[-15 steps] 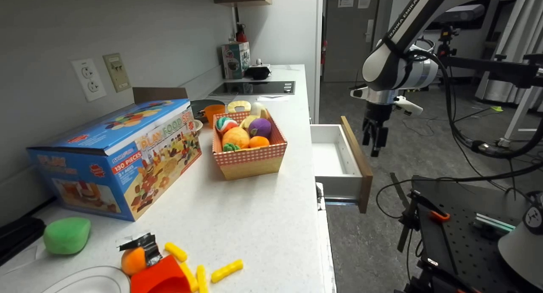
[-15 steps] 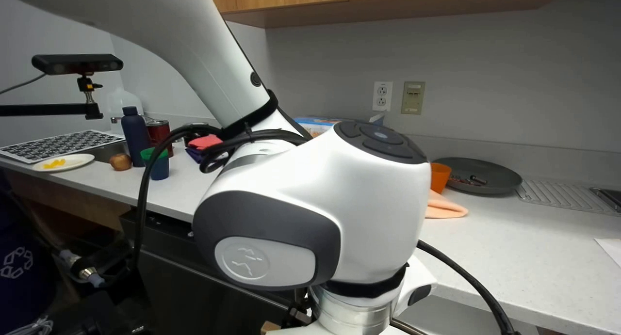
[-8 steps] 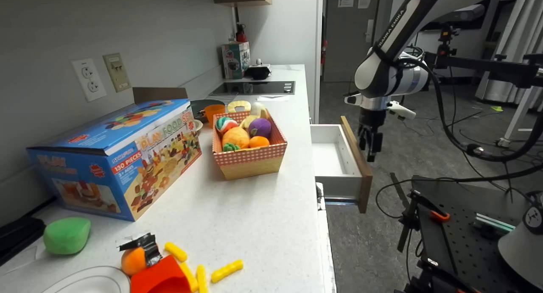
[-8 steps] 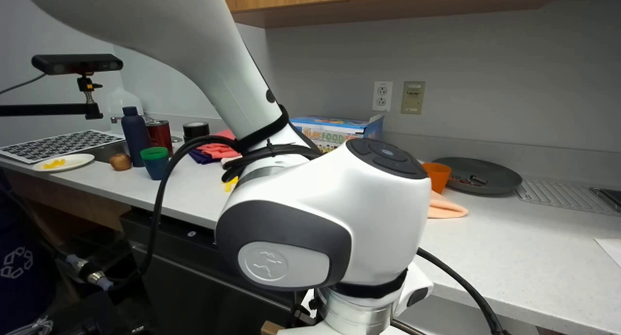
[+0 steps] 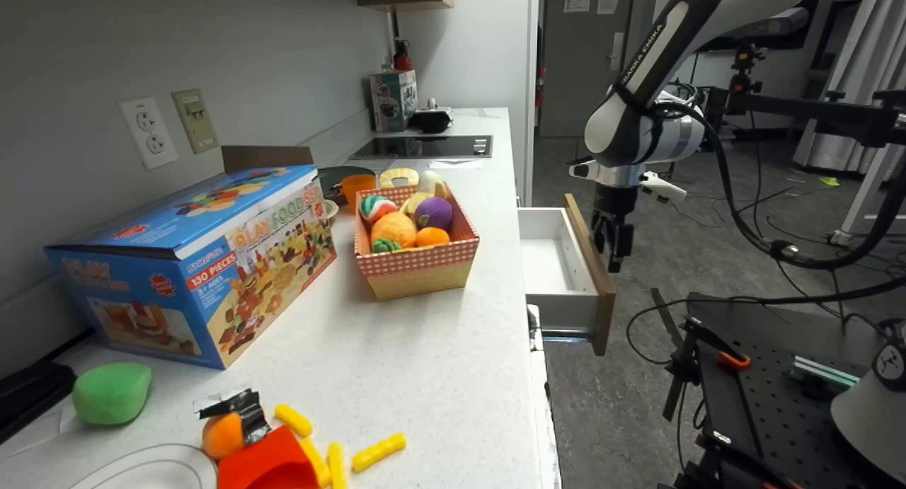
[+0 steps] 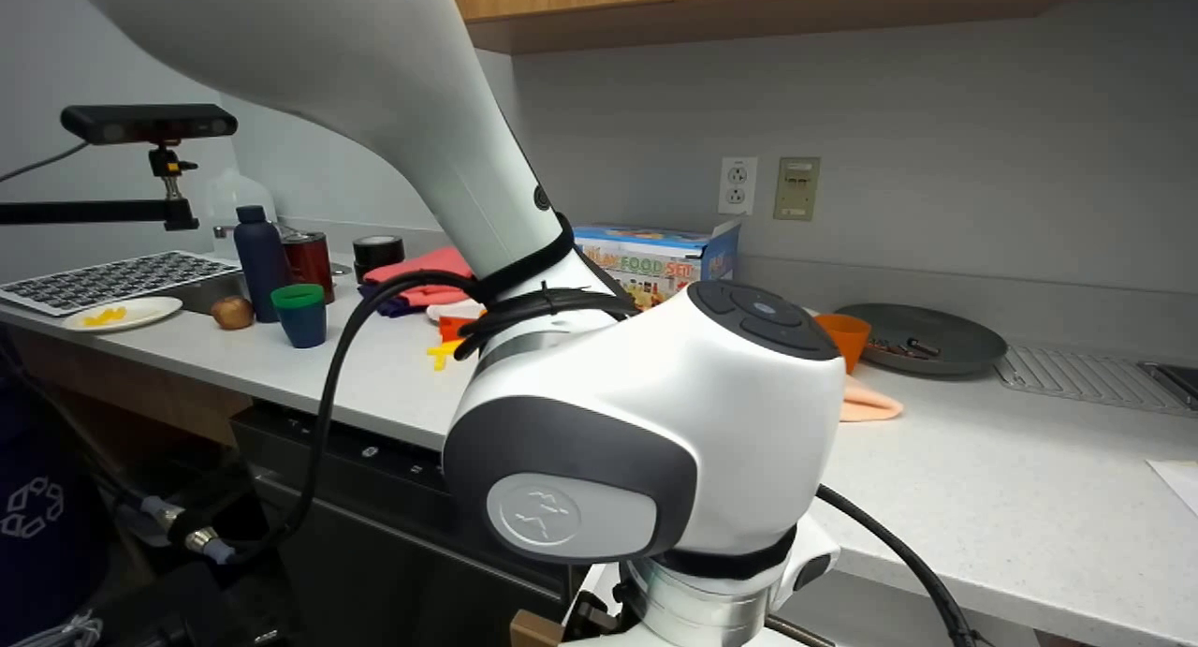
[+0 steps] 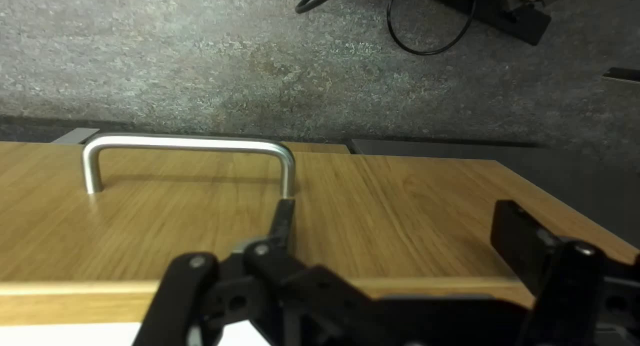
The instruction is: Open the drawer, then remove the purple plushie from the drawer, then close the drawer
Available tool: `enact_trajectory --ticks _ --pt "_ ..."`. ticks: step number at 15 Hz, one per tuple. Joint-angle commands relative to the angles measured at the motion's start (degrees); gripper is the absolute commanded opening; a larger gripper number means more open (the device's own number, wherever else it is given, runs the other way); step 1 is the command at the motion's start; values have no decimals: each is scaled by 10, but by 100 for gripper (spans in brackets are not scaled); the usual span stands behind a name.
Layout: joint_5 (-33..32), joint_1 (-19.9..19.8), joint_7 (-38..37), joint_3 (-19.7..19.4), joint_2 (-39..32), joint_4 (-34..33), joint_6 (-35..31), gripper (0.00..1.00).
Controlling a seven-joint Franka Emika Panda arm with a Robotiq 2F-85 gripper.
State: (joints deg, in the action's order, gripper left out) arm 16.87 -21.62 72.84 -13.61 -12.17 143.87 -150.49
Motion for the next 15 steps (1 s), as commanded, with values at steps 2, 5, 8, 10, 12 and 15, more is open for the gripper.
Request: enact_trajectory --ticks 2,5,8,10,12,15 --pt "83 -12 56 66 -61 -81 13 100" --pt "113 -14 62 99 -93 -136 22 100" --pt "102 -16 49 132 -138 -212 26 100" --pt "87 -18 27 137 -155 -240 34 100" --pt "75 -23 21 129 -154 -238 39 100" --pt "58 -25 5 113 -132 -214 28 100"
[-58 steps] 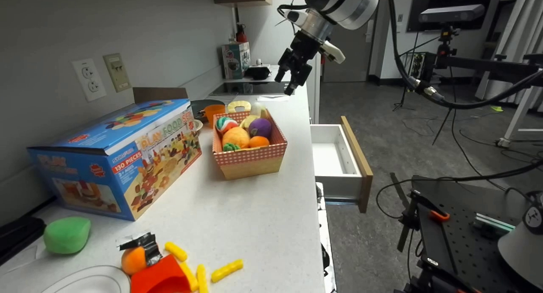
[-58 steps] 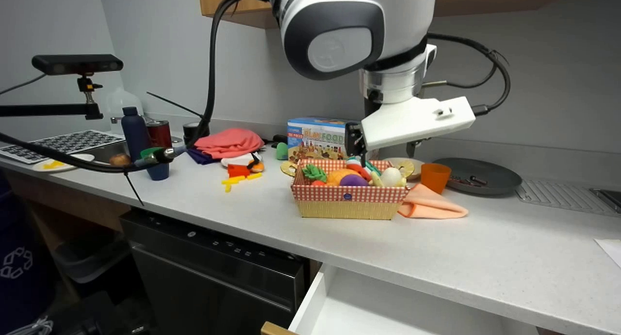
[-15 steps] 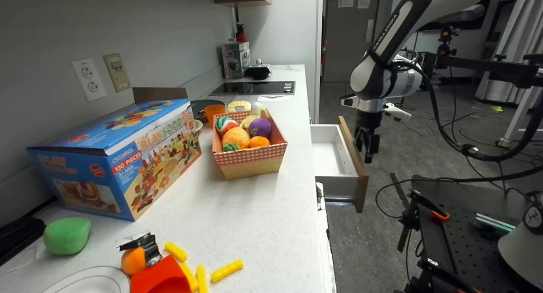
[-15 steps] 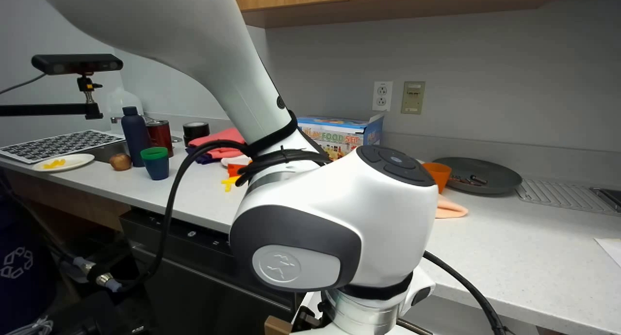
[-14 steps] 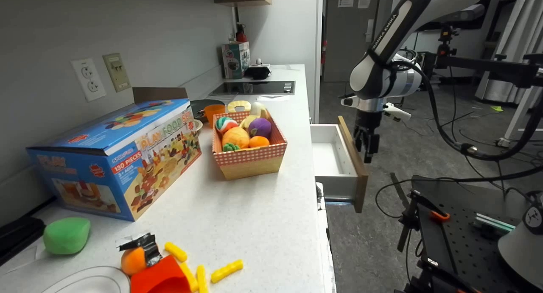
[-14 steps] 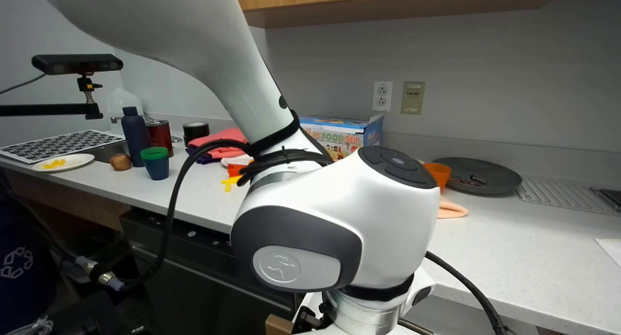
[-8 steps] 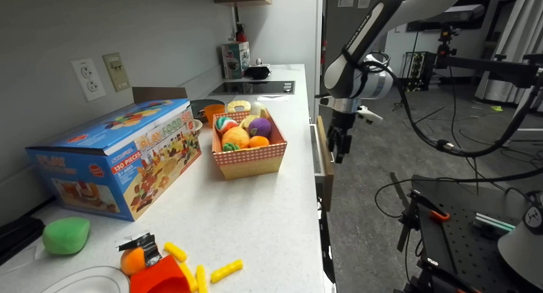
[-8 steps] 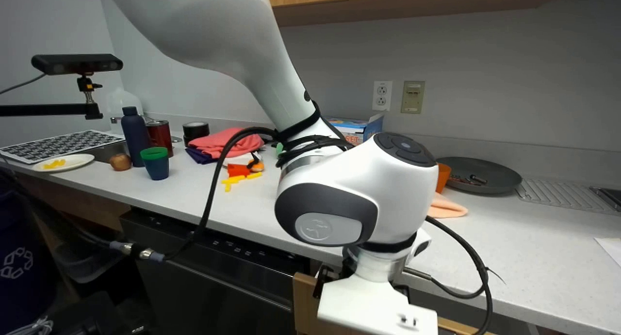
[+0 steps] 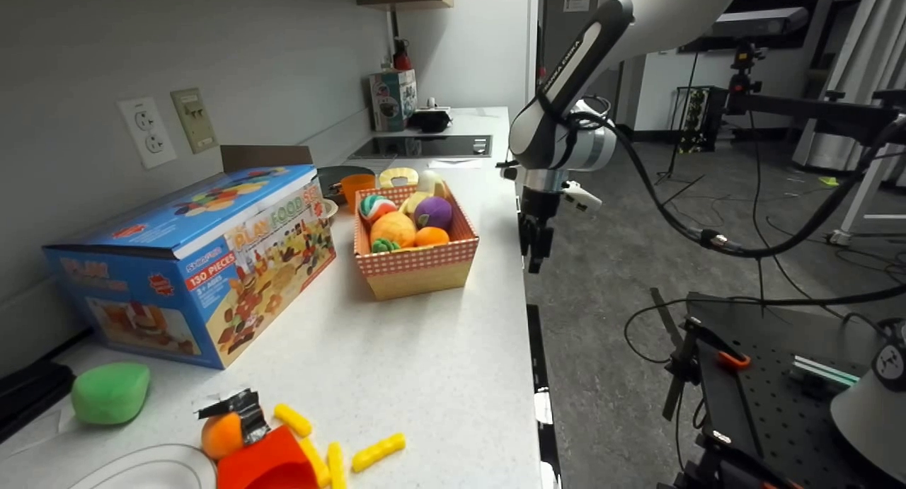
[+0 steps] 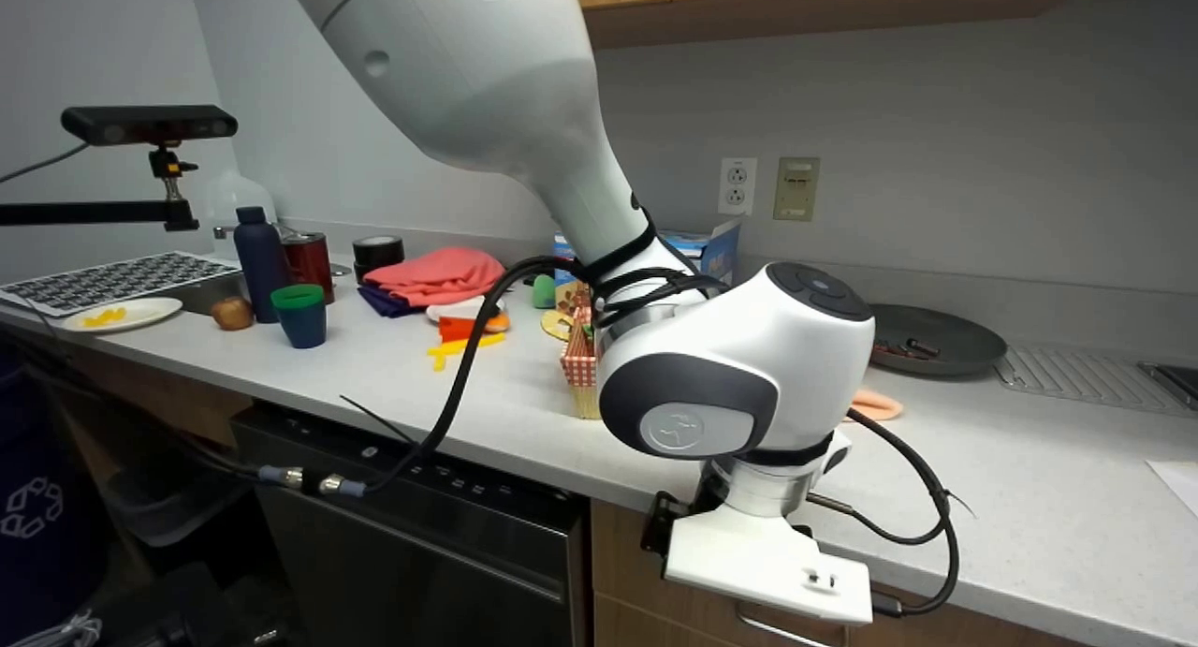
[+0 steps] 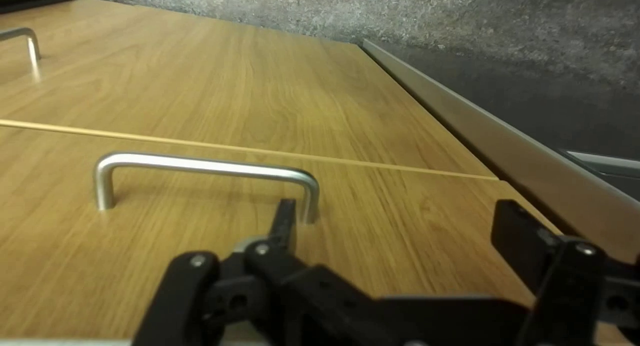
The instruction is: Open the drawer, then remove the purple plushie from the drawer, then close the drawer
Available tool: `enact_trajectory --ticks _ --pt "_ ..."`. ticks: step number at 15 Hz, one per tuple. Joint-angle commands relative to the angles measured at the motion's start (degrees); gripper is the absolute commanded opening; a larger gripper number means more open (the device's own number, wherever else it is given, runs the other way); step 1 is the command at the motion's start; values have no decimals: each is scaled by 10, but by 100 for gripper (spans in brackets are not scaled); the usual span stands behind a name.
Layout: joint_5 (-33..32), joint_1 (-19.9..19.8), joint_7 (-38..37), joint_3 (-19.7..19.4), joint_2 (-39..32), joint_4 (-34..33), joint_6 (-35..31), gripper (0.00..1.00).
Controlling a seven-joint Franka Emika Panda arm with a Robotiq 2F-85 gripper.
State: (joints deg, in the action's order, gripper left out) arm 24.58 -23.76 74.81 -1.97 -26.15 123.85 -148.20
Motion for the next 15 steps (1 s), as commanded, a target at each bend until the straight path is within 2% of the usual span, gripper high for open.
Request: enact_trajectory --ticks 1,4,7,10,13,14,15 --pt "-35 2 -29 -15 22 0 1 100" --pt "-87 14 -74 -44 70 43 2 100" --pt "-112 12 -89 -54 140 104 -12 100" --pt "-87 15 -68 -48 217 164 -36 100" --pt "-35 34 -40 -47 289 218 -60 100" --pt "-67 40 -64 -65 225 163 -38 100" --pt "-64 48 -65 -70 242 174 -38 100"
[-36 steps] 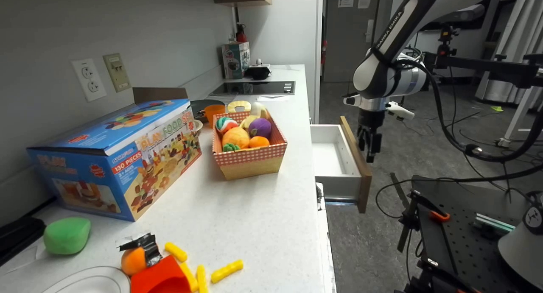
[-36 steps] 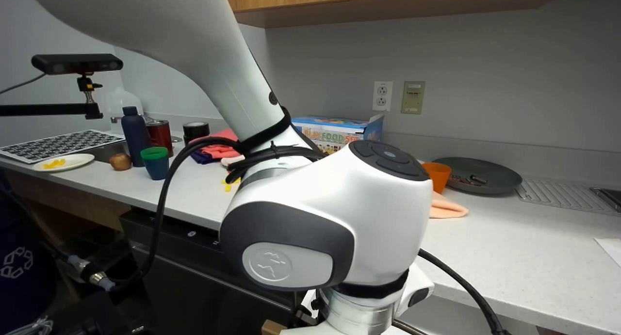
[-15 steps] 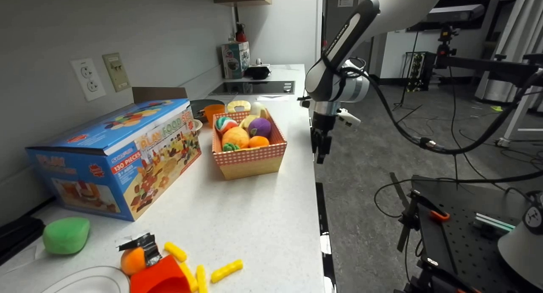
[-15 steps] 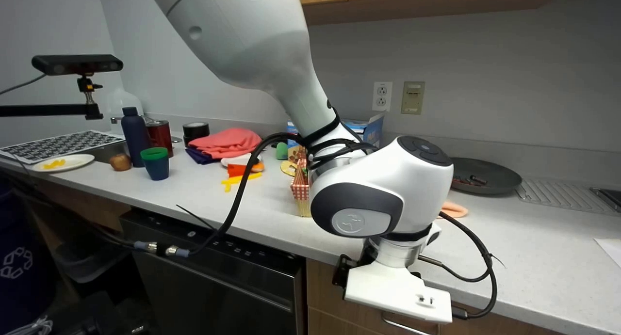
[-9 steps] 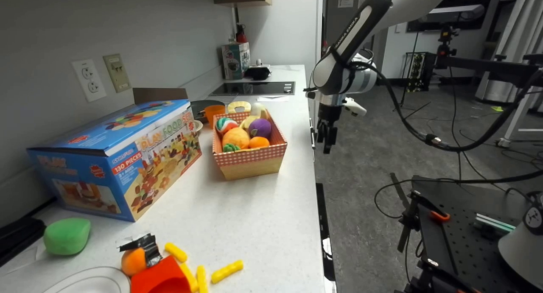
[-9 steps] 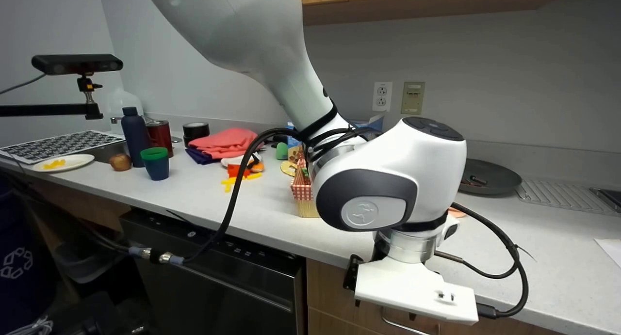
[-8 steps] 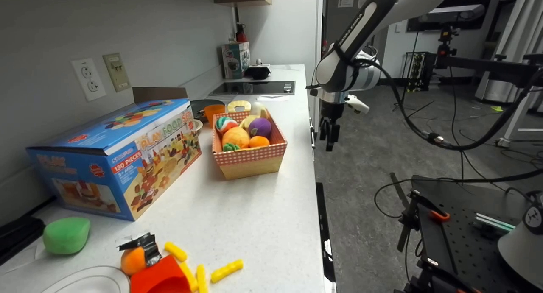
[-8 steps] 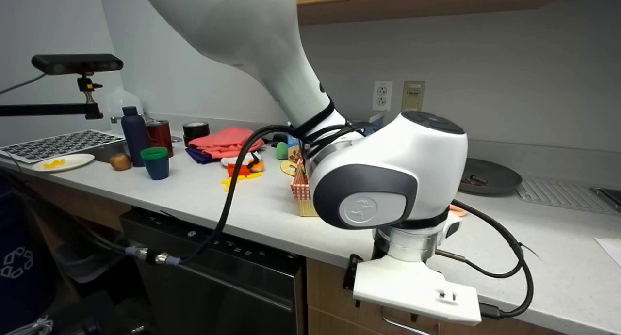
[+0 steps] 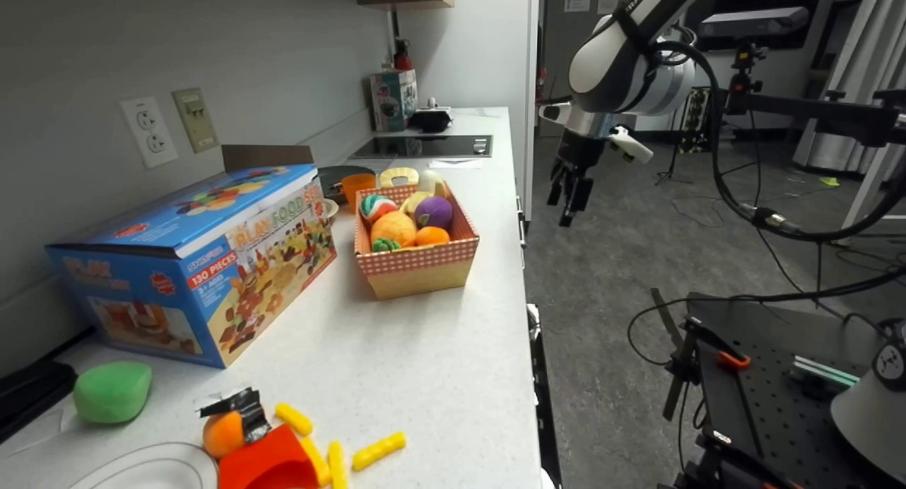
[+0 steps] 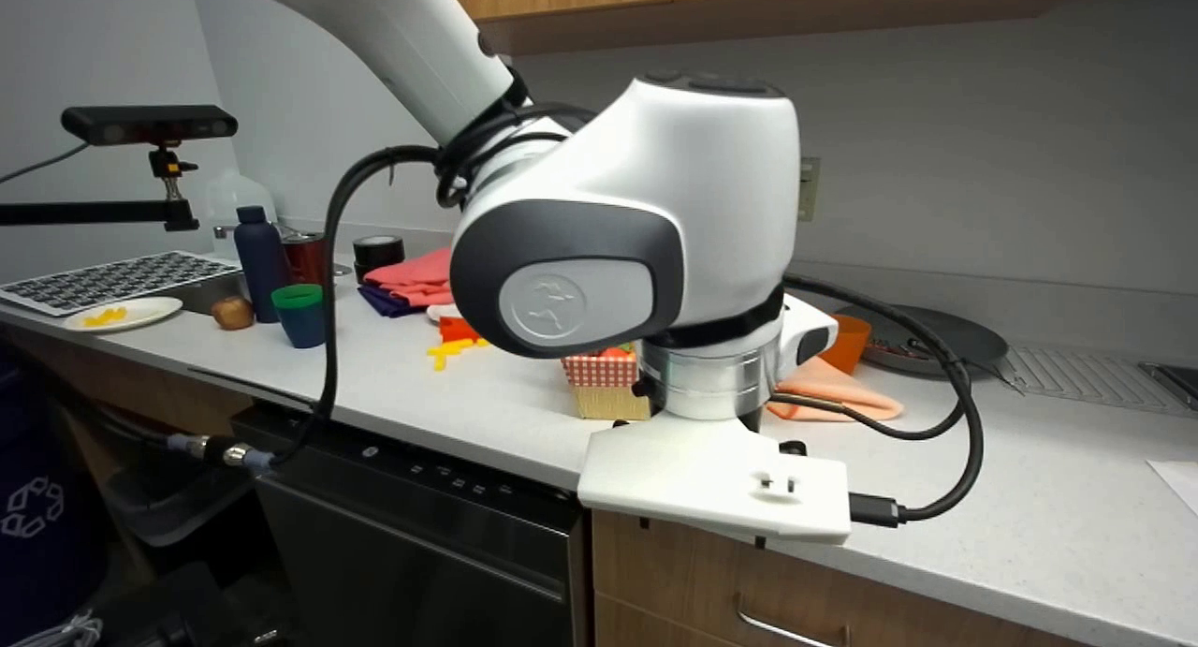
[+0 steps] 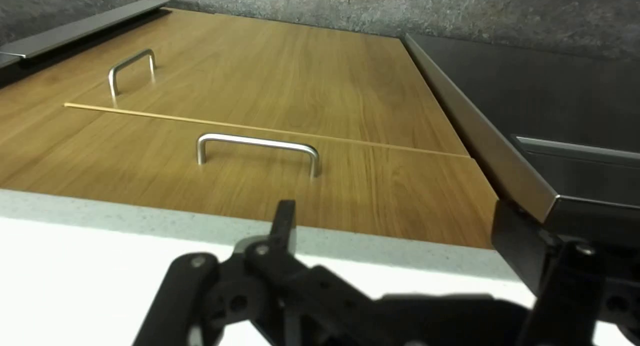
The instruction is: Open the drawer, then remove the purple plushie from the drawer, then close the drawer
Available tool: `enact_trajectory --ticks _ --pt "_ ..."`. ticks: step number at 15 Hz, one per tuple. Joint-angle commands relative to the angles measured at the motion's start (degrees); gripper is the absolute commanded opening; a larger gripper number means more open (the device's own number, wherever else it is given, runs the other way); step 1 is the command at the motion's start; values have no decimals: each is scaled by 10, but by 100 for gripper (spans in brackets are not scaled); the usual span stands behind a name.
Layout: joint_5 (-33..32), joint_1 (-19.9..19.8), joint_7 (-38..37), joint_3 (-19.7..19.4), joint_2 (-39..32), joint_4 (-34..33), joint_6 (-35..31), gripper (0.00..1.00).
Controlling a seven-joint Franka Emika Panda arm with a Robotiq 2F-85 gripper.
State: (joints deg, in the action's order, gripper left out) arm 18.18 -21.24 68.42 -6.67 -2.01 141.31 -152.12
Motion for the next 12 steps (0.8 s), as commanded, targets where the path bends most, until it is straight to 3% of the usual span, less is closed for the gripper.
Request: enact_trajectory --ticks 1,12 --pt "0 26 -2 -25 3 1 1 100" --pt "0 24 -1 -26 -12 -5 1 100"
